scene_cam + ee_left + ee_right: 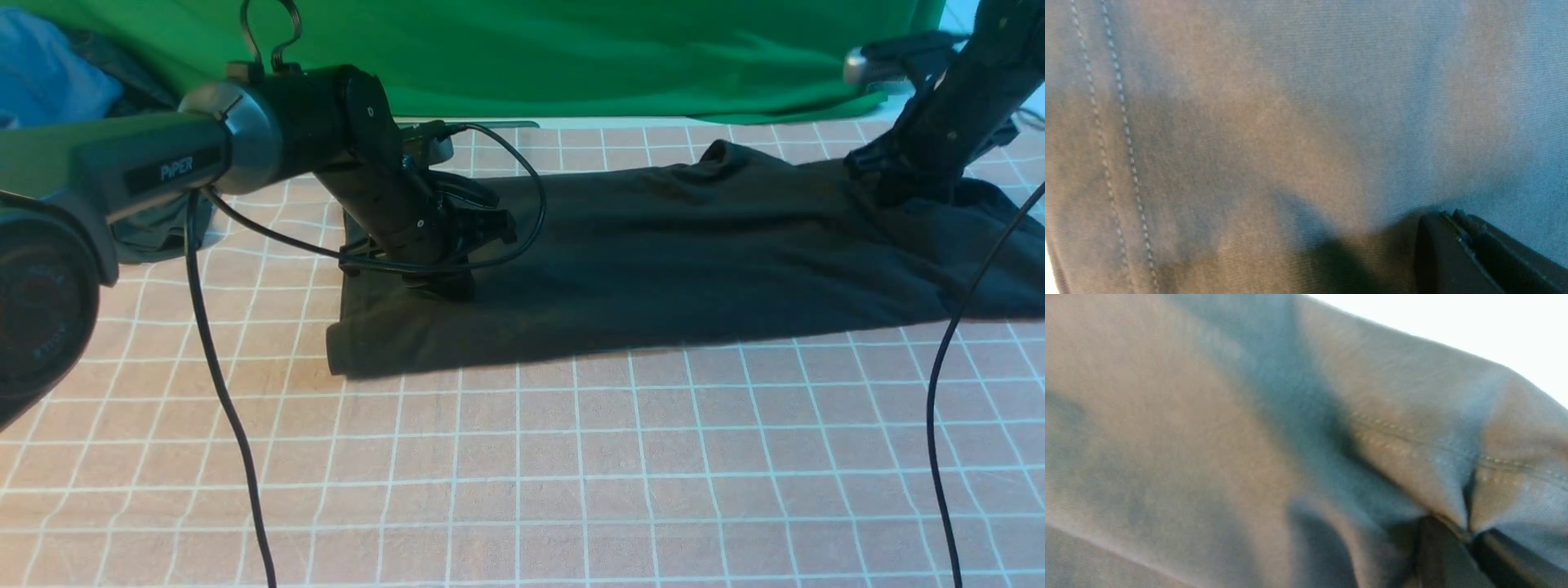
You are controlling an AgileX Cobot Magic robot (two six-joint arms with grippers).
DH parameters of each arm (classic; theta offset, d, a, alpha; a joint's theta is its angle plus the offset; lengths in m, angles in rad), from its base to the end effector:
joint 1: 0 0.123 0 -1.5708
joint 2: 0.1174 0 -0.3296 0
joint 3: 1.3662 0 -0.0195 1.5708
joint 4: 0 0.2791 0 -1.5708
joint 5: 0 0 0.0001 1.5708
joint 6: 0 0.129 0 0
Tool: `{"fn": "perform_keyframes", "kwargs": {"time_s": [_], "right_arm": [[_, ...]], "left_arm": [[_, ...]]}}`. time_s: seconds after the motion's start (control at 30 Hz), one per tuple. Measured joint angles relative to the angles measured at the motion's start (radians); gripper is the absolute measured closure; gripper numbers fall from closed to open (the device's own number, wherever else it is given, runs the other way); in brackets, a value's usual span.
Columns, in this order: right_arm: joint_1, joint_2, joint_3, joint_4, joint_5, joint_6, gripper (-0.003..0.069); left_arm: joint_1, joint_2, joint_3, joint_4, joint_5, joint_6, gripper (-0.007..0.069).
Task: Fold a long-sleeved shirt over a pink coffee tablecloth.
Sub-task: 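Pull the folded dark garment lengthwise by its ends to straighten it flat on the table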
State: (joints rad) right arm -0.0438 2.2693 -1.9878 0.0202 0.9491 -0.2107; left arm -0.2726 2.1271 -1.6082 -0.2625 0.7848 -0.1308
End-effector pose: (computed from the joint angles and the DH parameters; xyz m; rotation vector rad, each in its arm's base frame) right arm 0.5706 -0.0229 0.1967 -0.2152 2.7063 -0.0492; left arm 0.4879 -0.1610 0.1633 -0.0159 2.8124 -0.4028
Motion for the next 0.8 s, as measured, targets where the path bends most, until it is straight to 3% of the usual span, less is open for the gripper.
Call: {"fn": "perform_keyframes", "kwargs": {"time_s": [0.23,0.37,0.47,0.57,0.7,0.8], "right_arm": [[-0.039,-0.023,-0.010,-0.001,-0.007,0.004,0.0592],[-0.040,-0.023,-0.010,-0.003,-0.008,0.004,0.0549],[-0.040,-0.024,-0.010,-0.010,-0.039,0.004,0.0368],[-0.040,-0.031,-0.010,-0.064,-0.064,0.020,0.0233],[-0.051,-0.053,-0.015,-0.160,-0.065,0.127,0.0177],[-0.080,-0.059,-0.020,-0.164,-0.081,0.176,0.0168]], "left_arm": [[0.000,0.000,0.000,-0.001,0.000,0.000,0.0610],[0.000,0.000,0.000,-0.001,-0.001,0.000,0.0610],[0.000,0.000,0.000,-0.002,-0.002,0.000,0.0610],[0.000,0.000,0.000,-0.004,-0.002,-0.006,0.0610],[0.000,0.000,0.000,-0.004,0.007,-0.019,0.0610],[0.000,0.000,0.000,-0.003,0.016,-0.019,0.0610]]}}
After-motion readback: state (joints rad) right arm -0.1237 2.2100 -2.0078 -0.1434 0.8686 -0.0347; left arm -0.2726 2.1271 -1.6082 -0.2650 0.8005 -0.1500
